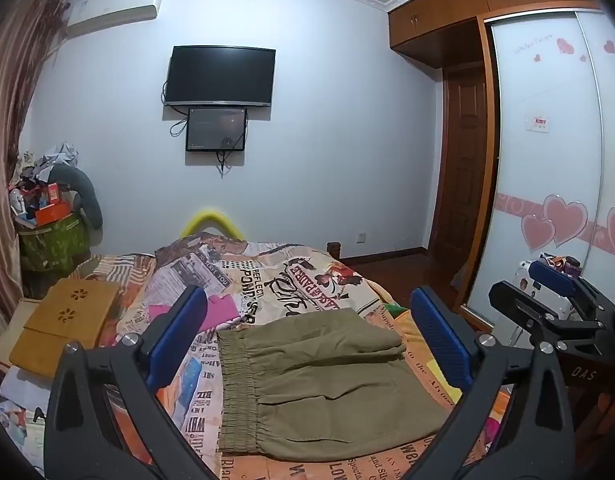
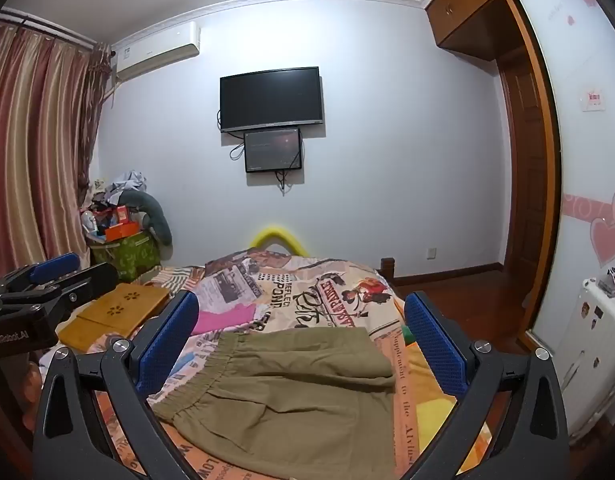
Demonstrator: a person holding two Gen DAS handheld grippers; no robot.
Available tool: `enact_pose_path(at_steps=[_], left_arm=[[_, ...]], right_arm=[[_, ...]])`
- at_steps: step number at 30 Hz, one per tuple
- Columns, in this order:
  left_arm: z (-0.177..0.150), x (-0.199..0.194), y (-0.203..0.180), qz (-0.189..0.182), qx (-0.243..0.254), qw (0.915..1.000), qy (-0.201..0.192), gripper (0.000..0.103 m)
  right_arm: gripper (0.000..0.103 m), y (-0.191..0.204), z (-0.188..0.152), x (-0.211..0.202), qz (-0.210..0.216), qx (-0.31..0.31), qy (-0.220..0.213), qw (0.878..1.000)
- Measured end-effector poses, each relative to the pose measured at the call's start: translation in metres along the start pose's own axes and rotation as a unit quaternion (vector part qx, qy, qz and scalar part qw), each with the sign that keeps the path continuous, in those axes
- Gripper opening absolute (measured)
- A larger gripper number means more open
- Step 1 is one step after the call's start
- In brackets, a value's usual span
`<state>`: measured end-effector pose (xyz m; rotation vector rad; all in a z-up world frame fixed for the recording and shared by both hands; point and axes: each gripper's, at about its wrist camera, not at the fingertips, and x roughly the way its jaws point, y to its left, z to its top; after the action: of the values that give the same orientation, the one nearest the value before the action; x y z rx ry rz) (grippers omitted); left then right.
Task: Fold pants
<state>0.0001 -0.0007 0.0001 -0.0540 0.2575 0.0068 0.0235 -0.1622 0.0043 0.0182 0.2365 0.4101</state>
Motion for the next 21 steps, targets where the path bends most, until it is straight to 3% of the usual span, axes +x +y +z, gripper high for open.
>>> enact_pose_path(at_steps=[21], left_arm=[[0.0,0.0011,-0.0047,0.005,0.004,1.0,-0.006,0.103]], right_arm=[[0.102,-0.0009,-0.0023,0.001,-0.002,-0.002,0.002,1.0]])
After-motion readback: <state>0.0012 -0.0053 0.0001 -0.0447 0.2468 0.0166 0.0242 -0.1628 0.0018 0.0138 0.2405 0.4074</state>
